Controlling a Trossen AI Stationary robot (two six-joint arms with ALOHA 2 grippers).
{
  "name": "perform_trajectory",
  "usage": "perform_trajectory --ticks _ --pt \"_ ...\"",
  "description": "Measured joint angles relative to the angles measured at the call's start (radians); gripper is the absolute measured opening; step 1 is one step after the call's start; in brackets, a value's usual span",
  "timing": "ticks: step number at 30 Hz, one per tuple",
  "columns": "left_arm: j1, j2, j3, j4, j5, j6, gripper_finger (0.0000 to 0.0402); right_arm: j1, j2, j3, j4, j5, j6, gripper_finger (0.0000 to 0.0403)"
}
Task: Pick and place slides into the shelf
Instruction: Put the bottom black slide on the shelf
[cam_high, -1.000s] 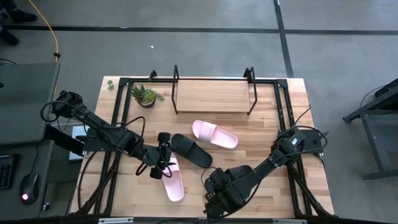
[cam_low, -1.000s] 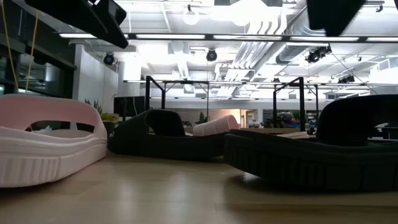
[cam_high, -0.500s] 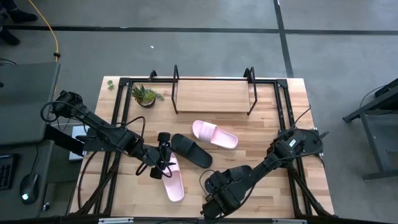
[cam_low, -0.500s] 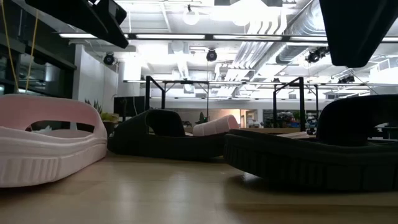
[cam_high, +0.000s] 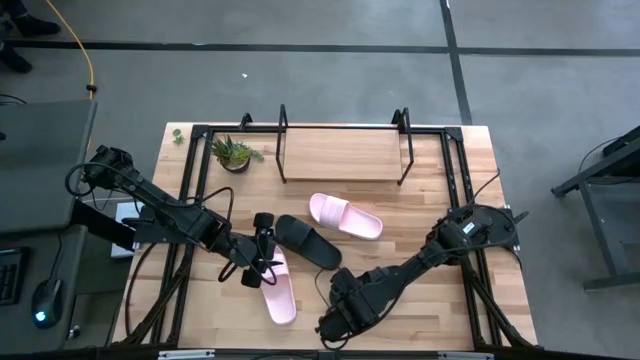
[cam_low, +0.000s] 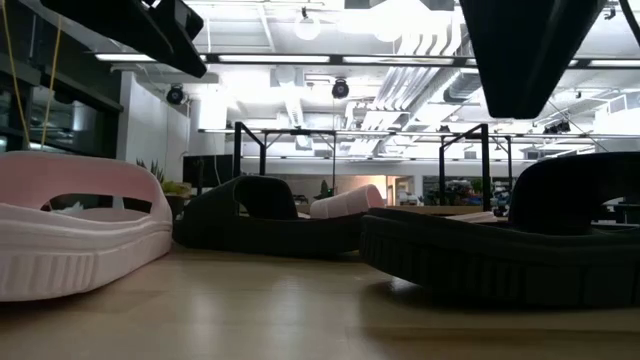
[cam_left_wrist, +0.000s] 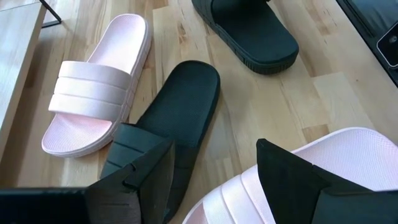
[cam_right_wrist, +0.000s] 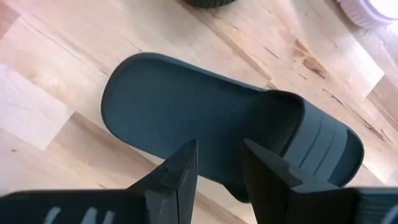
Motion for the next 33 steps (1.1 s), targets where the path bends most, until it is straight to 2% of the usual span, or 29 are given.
perform_trajectory --ticks 4,9,19,29,33 --pt "0.0 0.0 0.0 0.0 0.0 0.0 0.0211 -0.003 0.0 0.0 0.0 -0.01 -0.018 0.0115" --pt "0.0 0.0 0.0 0.0 0.0 -0.003 0.0211 0.0 -0.016 0.0 0.0 0.063 -0.038 0.0115" --pt "0.0 0.0 0.0 -0.001 0.0 -0.016 0.0211 0.003 -0.158 0.0 0.0 0.242 -0.078 0.0115" --pt "0.0 0.0 0.0 0.0 0.0 -0.035 0.0211 0.002 -0.29 0.0 0.0 0.426 -0.19 0.0115" --pt "0.0 0.009 0.0 0.053 0.0 -0.043 0.0211 -0.006 -0.337 0.0 0.0 0.485 -0.233 0.0115"
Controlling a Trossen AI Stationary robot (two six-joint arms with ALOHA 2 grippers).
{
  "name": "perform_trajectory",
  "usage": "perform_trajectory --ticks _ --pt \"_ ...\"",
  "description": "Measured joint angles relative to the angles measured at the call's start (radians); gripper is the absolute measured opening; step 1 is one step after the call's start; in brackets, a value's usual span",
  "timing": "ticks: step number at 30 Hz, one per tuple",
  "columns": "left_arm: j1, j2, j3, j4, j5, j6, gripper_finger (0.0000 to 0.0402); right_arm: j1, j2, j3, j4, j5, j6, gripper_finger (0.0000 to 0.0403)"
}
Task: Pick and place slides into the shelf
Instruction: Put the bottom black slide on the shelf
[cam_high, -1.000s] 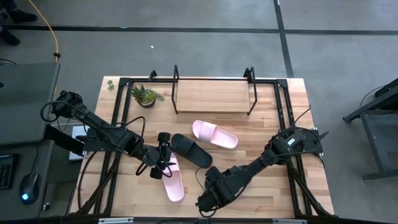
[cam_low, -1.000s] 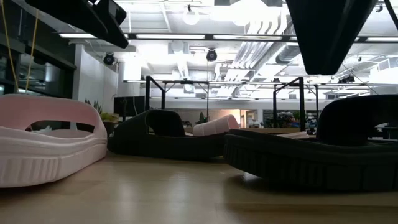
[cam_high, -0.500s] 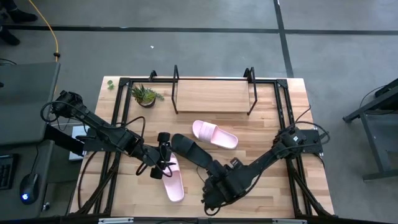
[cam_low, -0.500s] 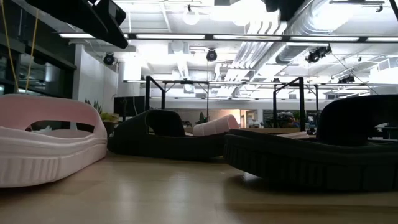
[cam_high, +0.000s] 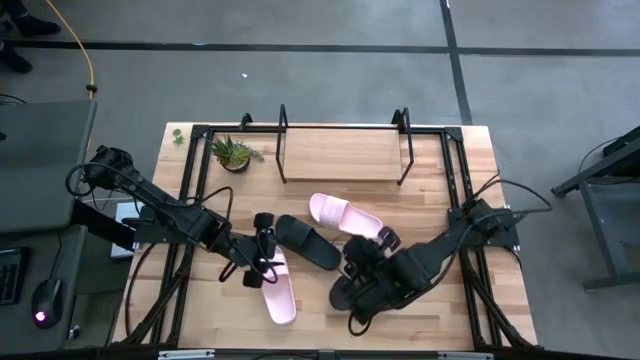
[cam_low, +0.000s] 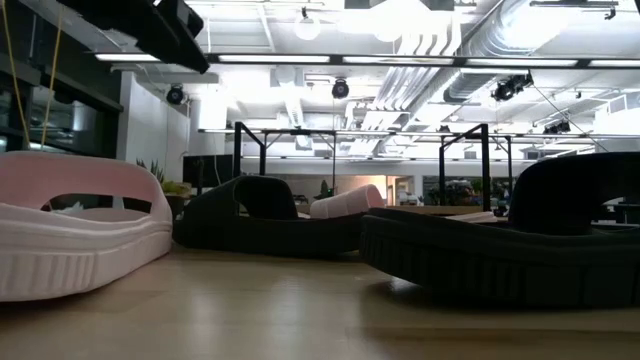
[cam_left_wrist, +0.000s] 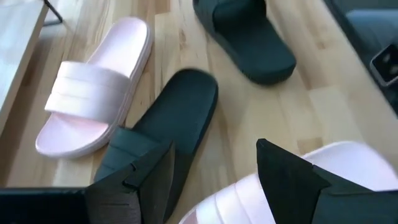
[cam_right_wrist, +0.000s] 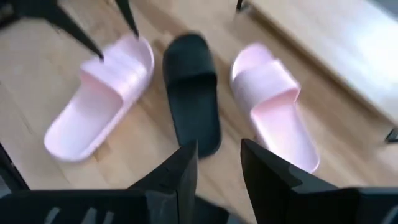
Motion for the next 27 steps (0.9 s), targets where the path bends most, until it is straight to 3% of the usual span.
perform_trajectory --ticks 8,18,27 --pt "0.0 0.095 0.001 0.227 0.093 0.104 0.0211 -0.022 -0.096 0.0 0.0 0.097 -0.118 0.0115" --pt "0.0 0.119 0.0 0.234 0.106 0.13 0.0211 -0.052 -0.284 0.0 0.0 0.188 -0.353 0.0115" --pt "0.0 0.119 0.0 0.234 0.106 0.13 0.0211 0.043 -0.45 0.0 0.0 0.439 -0.503 0.0115"
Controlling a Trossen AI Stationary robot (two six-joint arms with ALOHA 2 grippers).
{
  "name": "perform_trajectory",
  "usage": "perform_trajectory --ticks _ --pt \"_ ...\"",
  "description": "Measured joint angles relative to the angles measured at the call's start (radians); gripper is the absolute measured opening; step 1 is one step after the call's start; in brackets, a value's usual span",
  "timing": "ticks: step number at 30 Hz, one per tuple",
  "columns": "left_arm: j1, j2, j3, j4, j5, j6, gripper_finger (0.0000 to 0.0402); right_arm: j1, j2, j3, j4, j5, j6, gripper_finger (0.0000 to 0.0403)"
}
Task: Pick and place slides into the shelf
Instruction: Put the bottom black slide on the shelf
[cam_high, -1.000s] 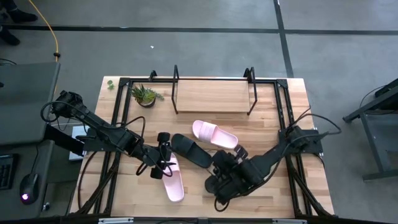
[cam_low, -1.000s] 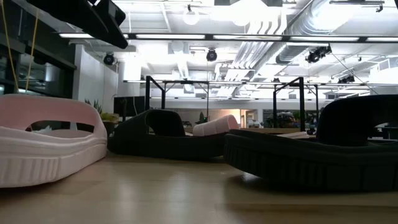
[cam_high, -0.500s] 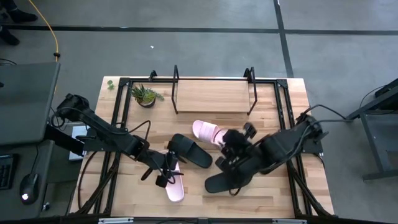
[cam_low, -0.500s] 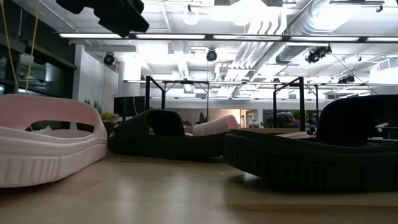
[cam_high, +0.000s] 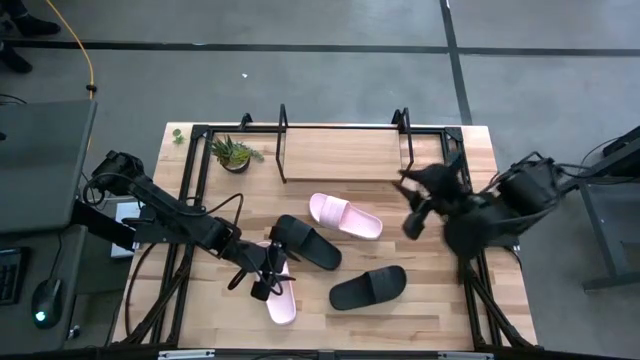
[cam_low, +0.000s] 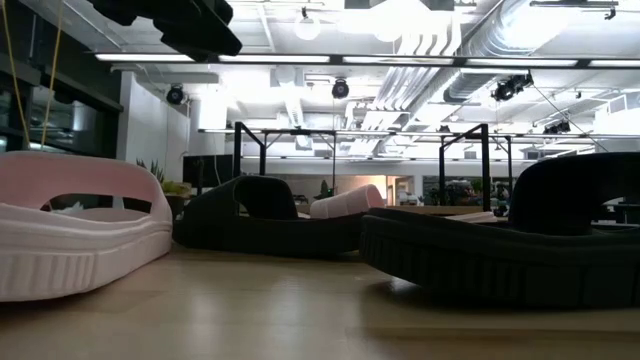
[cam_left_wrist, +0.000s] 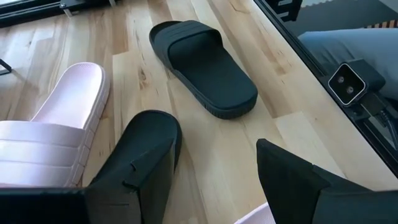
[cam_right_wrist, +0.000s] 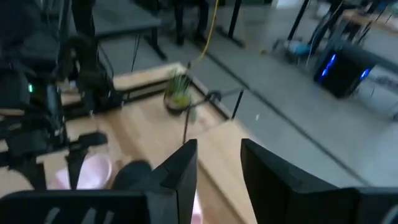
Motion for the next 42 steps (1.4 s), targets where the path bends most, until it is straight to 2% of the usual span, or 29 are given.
perform_trajectory --ticks 11,15,18,20,23,26,34,36,39,42 --pt "0.0 0.0 0.0 0.0 0.0 0.0 0.0211 0.144 -0.043 0.0 0.001 0.23 -0.057 0.0115" --pt "0.0 0.0 0.0 0.003 0.0 0.001 0.0211 0.154 -0.069 0.0 0.048 0.22 -0.079 0.0115" --pt "0.0 0.0 0.0 0.006 -0.001 0.003 0.0211 0.154 -0.081 0.0 0.152 0.158 -0.177 0.0115" --pt "0.0 0.0 0.0 0.007 -0.001 0.004 0.0211 0.153 -0.083 0.0 0.281 0.111 -0.306 0.0115" --pt "0.0 0.0 0.0 0.007 -0.002 0.011 0.0211 0.154 -0.086 0.0 0.496 -0.003 -0.54 0.0115" --pt "0.0 0.0 0.0 0.007 -0.002 0.011 0.0211 0.154 -0.086 0.0 0.613 -0.133 -0.686 0.0115" --pt "0.0 0.0 0.0 0.006 -0.001 0.004 0.0211 0.153 -0.082 0.0 0.59 -0.251 -0.698 0.0115" --pt "0.0 0.0 0.0 0.006 -0.001 0.004 0.0211 0.153 -0.082 0.0 0.666 -0.346 -0.761 0.0115" --pt "0.0 0.0 0.0 0.006 -0.001 0.004 0.0211 0.153 -0.084 0.0 0.779 -0.542 -0.888 0.0115" --pt "0.0 0.0 0.0 0.006 -0.001 0.003 0.0211 0.153 -0.086 0.0 0.819 -0.704 -0.965 0.0115"
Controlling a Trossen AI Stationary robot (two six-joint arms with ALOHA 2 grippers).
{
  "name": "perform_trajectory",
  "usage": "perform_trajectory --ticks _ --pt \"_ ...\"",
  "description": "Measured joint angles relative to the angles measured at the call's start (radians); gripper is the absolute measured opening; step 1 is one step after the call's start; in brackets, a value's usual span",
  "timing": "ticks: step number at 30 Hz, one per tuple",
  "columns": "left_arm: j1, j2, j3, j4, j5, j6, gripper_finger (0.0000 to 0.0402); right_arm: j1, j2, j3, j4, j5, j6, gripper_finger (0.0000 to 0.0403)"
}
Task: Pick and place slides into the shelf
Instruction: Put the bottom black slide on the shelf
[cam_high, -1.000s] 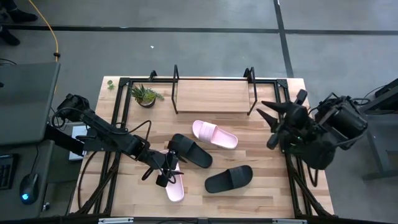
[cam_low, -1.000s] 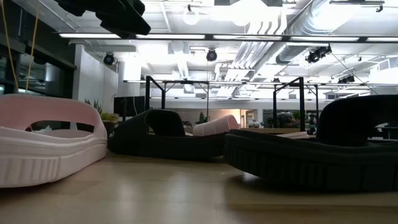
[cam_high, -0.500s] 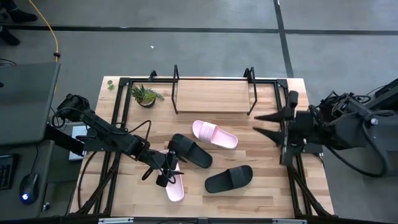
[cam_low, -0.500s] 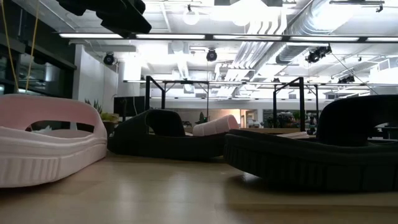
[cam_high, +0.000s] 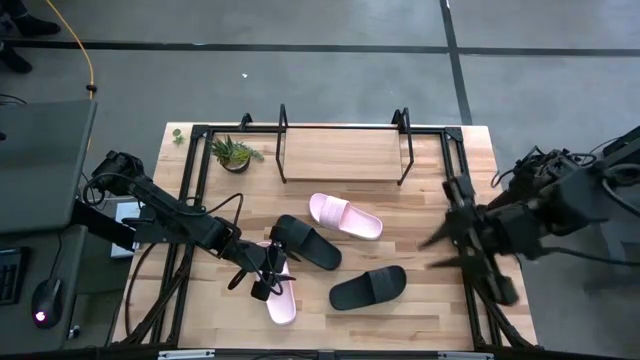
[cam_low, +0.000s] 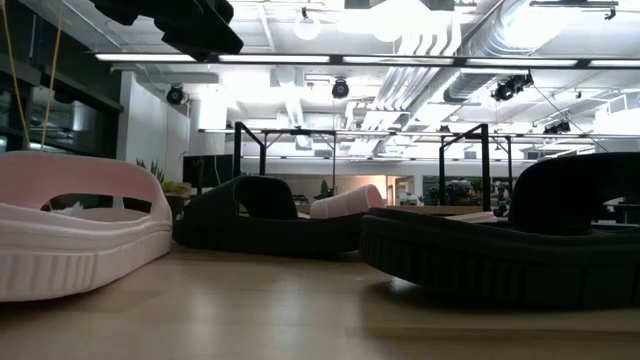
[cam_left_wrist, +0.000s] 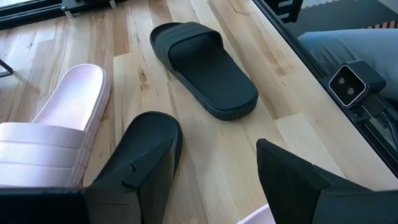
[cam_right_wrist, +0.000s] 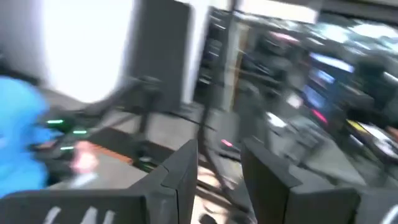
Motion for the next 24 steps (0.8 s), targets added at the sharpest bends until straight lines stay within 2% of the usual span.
perform_trajectory --ticks 8,24 --pt "0.0 0.0 0.0 0.0 0.0 0.0 0.0211 -0.034 0.012 0.0 -0.146 0.002 0.088 0.0115" --pt "0.0 0.0 0.0 -0.001 0.0 -0.003 0.0211 -0.04 0.06 0.0 -0.223 0.063 0.13 0.0115"
